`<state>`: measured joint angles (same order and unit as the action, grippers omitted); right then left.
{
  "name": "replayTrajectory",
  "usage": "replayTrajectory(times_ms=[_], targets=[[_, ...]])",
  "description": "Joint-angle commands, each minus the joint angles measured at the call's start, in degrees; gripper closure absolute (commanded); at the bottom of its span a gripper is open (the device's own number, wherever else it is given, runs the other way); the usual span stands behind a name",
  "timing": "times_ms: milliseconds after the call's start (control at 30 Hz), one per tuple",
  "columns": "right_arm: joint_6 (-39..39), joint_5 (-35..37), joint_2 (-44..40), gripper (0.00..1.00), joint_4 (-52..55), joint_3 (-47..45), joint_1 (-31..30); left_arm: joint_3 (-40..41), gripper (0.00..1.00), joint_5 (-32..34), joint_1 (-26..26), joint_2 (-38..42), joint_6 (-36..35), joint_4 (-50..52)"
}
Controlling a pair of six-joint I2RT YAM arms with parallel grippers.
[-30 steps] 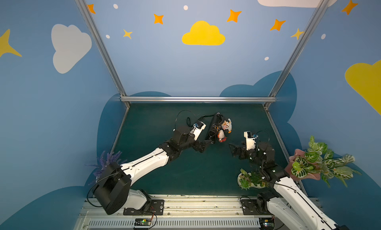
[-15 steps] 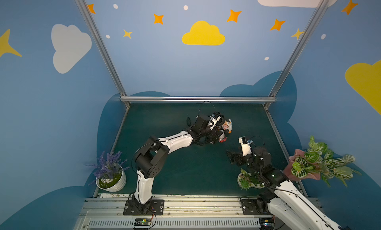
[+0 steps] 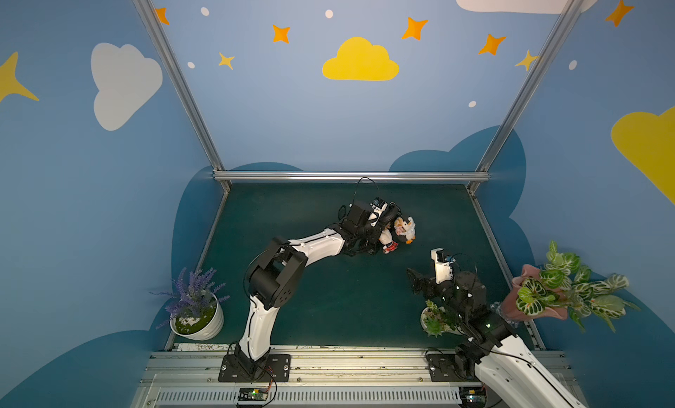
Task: Remove the decoration from the bag
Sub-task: Move the bag to the center of the board.
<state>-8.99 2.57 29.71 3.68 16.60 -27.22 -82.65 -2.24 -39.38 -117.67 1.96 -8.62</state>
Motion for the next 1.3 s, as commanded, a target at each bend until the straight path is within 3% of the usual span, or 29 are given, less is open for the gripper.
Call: replayTrajectory(times_ms=[0,433,600,700,833,900,1067,1267], targets=[[-0.2,1.49,-0.76,0.02,-1.56,-0.25,-0.29,3.93,0.69,-2.46,0.14,4.93,-0.2,2.3],[-0.64,-8.21,4.83,0.02,-7.53,-0.25,-1.31,29.73,0.68,-8.76,-1.33,30.74,4.54,5.76],[0.07,-9.89,7.54,0.02,-10.54,-0.25,-5.35,40.29,0.66,-8.56,-4.34,38.63,7.49,2.91],[-0.03,-9.46,7.39,0.02,-11.14,-0.34,-8.81,43.7,0.56,-7.04,-5.47,43.22,7.78,2.94],[1.04,-7.8,4.99,0.04,-10.98,-1.33,-13.83,45.25,0.27,-6.44,-5.54,46.49,7.43,4.73],[2.28,-6.64,3.65,0.04,-10.81,-1.74,-16.21,45.2,0.17,-7.68,-5.54,47.88,7.04,6.23],[5.41,-3.11,1.1,0.08,-13.32,-3.2,-22.96,45.37,0.08,-10.38,-5.49,54.6,6.23,11.43],[12.65,7.53,2.5,0.12,-21.79,-6.11,-34.18,43.69,0.09,-11.03,-3.69,61.06,5.79,22.64]])
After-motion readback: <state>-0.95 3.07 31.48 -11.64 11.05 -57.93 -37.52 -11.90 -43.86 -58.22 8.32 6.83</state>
